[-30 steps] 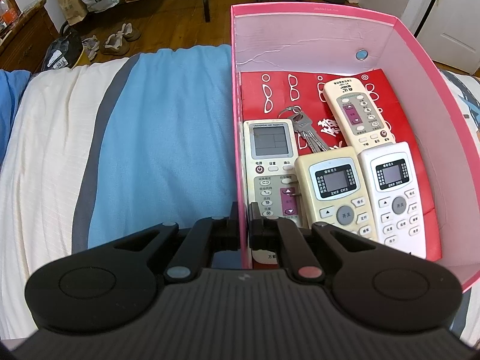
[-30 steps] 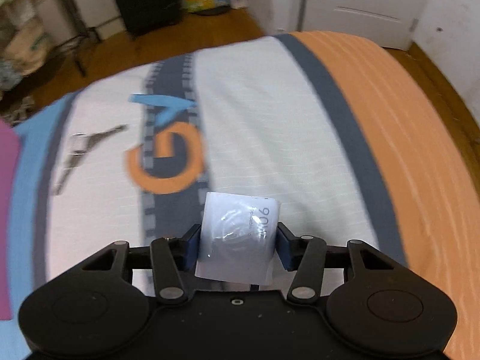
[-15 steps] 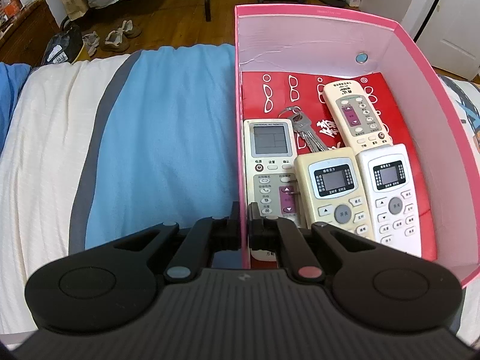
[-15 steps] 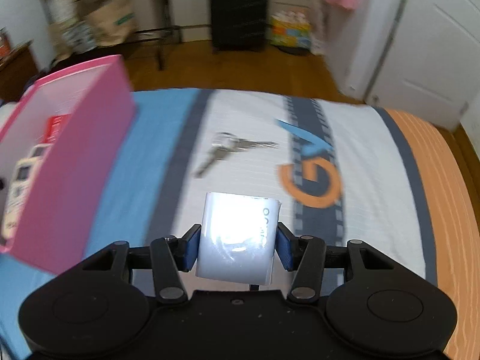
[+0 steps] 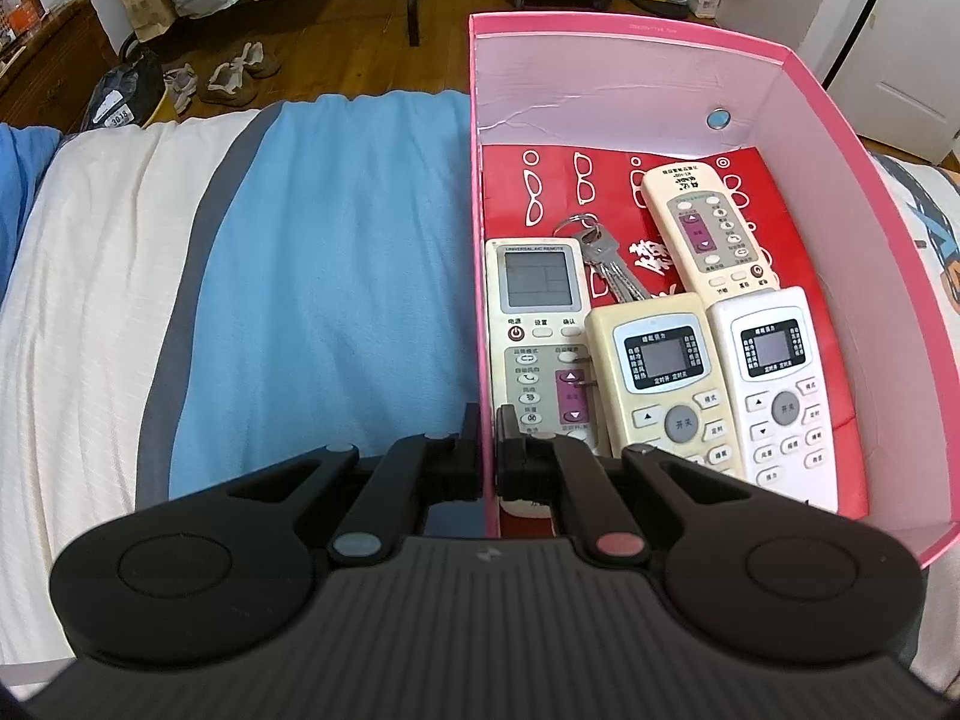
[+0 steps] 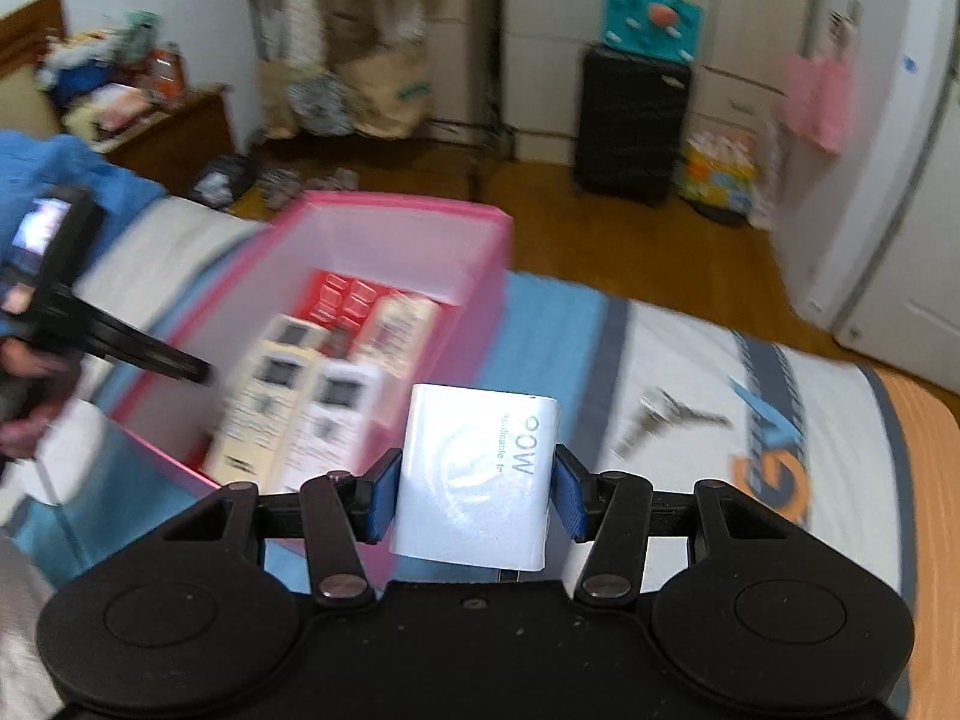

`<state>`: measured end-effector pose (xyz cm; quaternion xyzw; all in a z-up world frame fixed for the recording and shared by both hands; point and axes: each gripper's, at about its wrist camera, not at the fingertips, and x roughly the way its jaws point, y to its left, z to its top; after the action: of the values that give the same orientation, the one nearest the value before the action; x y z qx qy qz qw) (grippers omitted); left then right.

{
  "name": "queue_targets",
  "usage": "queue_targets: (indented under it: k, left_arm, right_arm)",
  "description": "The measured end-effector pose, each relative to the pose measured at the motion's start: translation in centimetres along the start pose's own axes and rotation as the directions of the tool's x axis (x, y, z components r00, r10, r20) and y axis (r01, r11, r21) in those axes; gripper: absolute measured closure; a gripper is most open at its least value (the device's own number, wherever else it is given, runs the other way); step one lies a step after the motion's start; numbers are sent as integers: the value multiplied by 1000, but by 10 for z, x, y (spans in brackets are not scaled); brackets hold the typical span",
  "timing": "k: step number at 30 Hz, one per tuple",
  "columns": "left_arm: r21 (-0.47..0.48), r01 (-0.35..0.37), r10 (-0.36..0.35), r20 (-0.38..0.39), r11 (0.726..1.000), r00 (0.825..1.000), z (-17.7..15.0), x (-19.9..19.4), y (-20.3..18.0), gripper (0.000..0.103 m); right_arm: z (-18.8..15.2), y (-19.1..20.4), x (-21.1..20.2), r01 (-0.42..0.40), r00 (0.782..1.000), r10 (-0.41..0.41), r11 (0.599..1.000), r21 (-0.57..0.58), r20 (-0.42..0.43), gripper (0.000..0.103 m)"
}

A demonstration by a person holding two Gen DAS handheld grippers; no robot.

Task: Organize rigid objects
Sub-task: 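Carry the white charger into the pink box and release it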

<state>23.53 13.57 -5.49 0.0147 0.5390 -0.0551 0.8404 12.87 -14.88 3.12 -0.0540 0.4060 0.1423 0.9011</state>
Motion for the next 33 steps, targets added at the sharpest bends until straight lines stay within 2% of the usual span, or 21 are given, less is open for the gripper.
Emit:
queue_targets:
  k: [5,10,13,17,23,27,29,31,33]
  left_arm:
    - [15,-5,5,2,1000,1000,0,1,-2,100]
    - [10,0,0,3,1000,1000,0,1,-3,100]
    - [-1,16,-16,10,1000,1000,0,-1,0,100]
    - [1,23,-23,16,1000,1000,-2,-2,2,100]
    - [-23,54,-54,12,998,998,-3,1,8,100]
    - [-15,49,-49,28,999,998,-4,-2,7,100]
    - [-14,50,-50,28,999,998,-3,-1,7,100]
    - [-17,54,-53,26,998,998,-3,0,7,100]
    - [-17,55,-55,25,998,998,-2,-1,7,100]
  right_arm:
    - [26,29,5,-98,994,101,993,-62,40,47]
    - [62,52,40,-166,985,169,982,-85,31,47]
    - [75,56,79,-212,977,212,977,-11,2,47]
    - [84,51,146,-253,962,266,954,160,-67,47]
    - [91,61,201,-200,962,236,952,232,-140,47]
    - [93,58,221,-131,967,189,943,305,-169,45]
    - [92,55,222,-97,969,164,941,325,-184,40]
    - [90,47,214,-143,962,217,917,373,-165,40]
    - [87,37,196,-210,948,291,876,434,-129,39]
